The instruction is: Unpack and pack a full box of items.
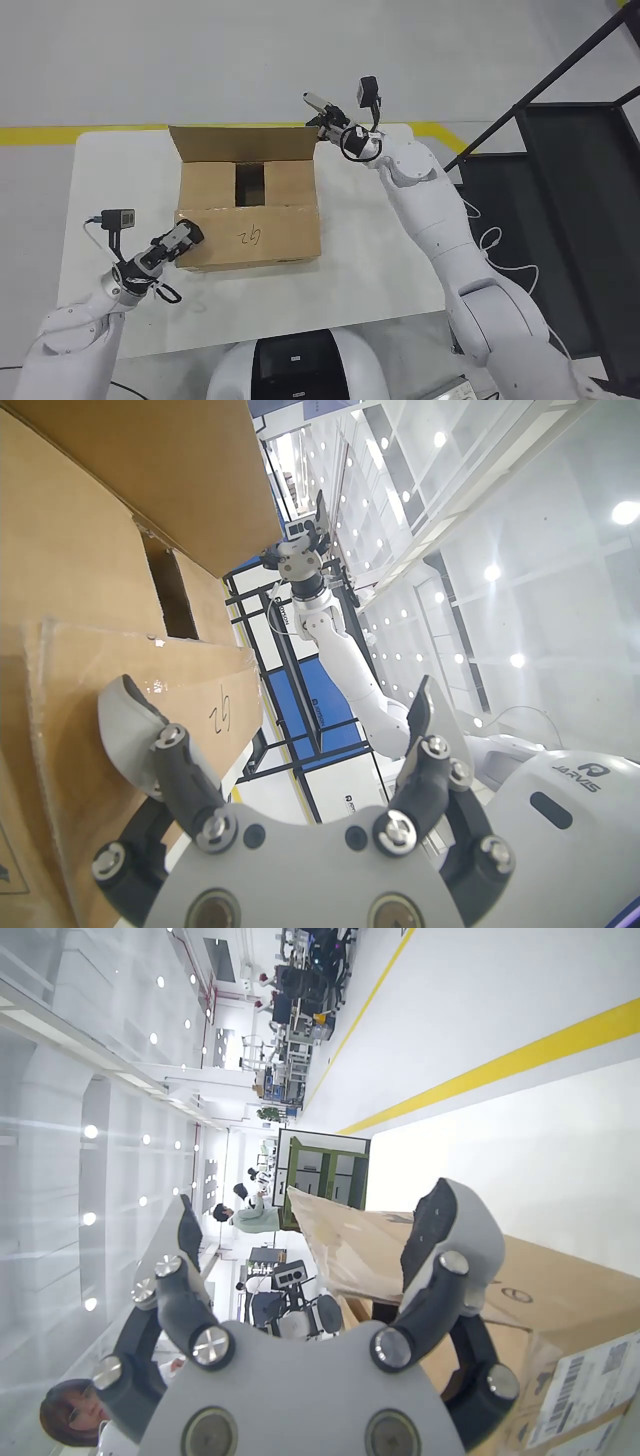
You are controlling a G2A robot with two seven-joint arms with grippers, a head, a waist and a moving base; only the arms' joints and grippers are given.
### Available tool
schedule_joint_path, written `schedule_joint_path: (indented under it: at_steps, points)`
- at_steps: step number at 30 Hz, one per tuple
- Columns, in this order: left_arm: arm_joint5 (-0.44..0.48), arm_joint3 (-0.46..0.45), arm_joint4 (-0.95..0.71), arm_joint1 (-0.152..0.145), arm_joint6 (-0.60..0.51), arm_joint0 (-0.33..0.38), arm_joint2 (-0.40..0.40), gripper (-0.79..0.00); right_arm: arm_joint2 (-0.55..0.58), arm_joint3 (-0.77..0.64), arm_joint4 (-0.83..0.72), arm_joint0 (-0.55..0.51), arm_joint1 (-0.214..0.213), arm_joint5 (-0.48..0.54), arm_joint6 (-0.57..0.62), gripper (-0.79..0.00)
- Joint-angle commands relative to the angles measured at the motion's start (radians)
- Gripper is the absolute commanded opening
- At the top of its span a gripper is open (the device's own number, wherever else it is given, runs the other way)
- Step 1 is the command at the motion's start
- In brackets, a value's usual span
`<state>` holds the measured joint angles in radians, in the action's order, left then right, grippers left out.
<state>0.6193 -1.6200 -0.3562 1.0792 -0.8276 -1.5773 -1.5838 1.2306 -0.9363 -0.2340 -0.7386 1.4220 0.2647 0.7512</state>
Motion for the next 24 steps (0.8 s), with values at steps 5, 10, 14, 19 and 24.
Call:
schedule_joint_path:
  at_steps: [5,10,14,19,24]
  points:
    - [0.028,-0.038,-0.042,-0.007,-0.022,-0.037,-0.046,0.000,0.005,-0.141,0.022,-0.081,-0.019,-0.069,0.114,0.000]
    - [0.052,-0.062,-0.058,-0.012,-0.026,-0.069,-0.088,0.000,-0.003,-0.263,0.067,-0.157,-0.033,-0.136,0.144,0.000]
    - [0.051,-0.053,-0.035,-0.014,-0.006,-0.062,-0.097,0.000,-0.019,-0.317,0.135,-0.203,-0.041,-0.195,0.137,0.000]
    - [0.049,-0.047,0.005,-0.014,0.015,-0.040,-0.086,0.000,-0.040,-0.343,0.223,-0.231,-0.052,-0.259,0.141,0.000]
    - [0.007,-0.010,0.006,-0.015,0.008,0.017,-0.067,0.000,-0.042,-0.356,0.240,-0.246,-0.057,-0.275,0.126,0.000]
